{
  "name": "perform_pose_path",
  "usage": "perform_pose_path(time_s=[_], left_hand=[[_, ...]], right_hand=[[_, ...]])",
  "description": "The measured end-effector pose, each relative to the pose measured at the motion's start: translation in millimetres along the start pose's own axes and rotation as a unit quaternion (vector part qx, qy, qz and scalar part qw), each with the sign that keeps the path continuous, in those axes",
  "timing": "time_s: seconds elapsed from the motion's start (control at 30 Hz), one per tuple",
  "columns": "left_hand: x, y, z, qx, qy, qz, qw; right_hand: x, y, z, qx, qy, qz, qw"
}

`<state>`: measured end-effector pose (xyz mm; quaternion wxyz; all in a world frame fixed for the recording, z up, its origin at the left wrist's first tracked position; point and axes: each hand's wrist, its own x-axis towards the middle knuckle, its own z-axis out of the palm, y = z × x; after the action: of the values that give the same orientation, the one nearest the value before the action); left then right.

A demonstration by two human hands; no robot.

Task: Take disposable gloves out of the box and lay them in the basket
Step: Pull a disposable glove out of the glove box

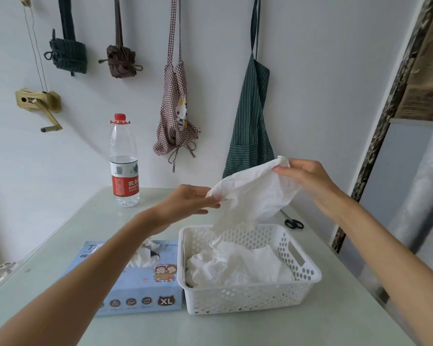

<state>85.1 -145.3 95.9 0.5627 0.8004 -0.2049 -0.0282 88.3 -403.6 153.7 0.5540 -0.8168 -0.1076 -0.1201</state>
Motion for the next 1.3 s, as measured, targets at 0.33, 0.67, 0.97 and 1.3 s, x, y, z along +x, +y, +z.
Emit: perform_pose_path(time_s=[0.33,0.67,0.97,1.3], left_hand=[[-31,28,-20,0.079,0.129,0.057,0.987],[26,-6,9,0.417,0.176,-0.05,0.891],[47,-67,64,0.5,0.144,0.035,0.853],[9,-87,66,0.556,-0.306,-0.116,0.764]], right_hand=[[-35,0,18,0.034,0.029,-0.048,0.998],[-29,73,42,-0.04,0.006,0.118,0.992],[-12,151,50,-0.402,-0.05,0.106,0.908],[-20,150,52,-0.637,-0.192,-0.052,0.745]])
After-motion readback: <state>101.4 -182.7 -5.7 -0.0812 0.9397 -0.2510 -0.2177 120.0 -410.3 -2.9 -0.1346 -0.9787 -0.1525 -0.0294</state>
